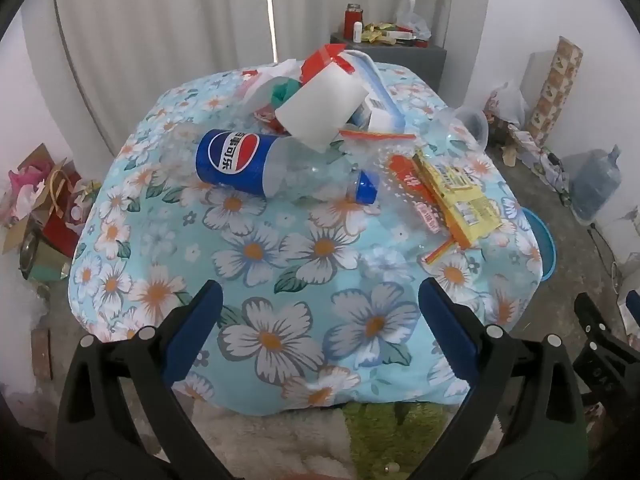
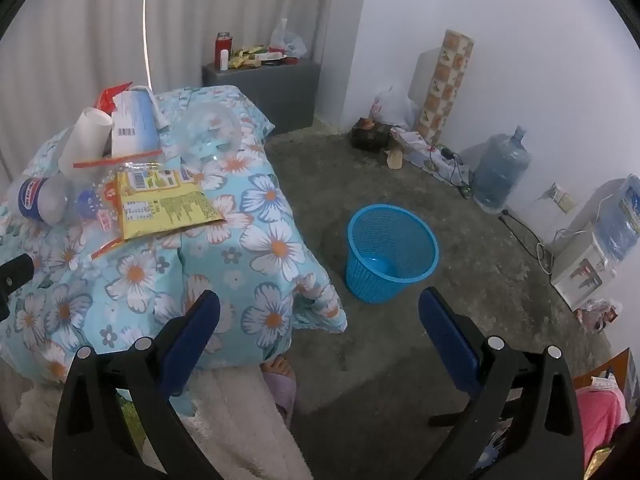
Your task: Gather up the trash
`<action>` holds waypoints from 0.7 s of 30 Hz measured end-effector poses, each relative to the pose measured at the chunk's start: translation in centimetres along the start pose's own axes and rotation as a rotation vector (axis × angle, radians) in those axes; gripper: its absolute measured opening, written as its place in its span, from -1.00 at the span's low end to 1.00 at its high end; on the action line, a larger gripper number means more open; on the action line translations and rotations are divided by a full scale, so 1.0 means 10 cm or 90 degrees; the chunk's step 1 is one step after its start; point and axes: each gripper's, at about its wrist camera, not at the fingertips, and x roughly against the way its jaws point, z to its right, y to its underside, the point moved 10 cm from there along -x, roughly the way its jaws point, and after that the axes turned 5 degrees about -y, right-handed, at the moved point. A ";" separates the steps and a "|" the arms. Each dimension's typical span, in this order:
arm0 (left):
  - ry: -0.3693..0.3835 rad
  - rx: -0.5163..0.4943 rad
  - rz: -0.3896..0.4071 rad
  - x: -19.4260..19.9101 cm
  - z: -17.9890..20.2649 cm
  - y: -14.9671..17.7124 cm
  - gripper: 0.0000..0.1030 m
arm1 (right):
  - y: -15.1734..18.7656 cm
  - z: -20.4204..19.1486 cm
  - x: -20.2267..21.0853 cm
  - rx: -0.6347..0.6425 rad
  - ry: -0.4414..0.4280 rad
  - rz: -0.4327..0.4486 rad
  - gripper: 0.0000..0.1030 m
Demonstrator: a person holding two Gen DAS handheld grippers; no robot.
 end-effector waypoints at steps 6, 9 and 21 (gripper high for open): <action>0.005 0.006 -0.004 -0.04 -0.06 0.06 0.83 | -0.01 -0.01 0.01 -0.001 -0.002 0.001 0.88; 0.006 0.006 -0.006 -0.04 -0.08 0.08 0.83 | 0.00 -0.01 0.00 -0.002 -0.002 0.000 0.88; 0.004 0.009 -0.011 -0.04 -0.06 0.05 0.83 | -0.03 -0.03 0.02 0.000 -0.002 -0.001 0.88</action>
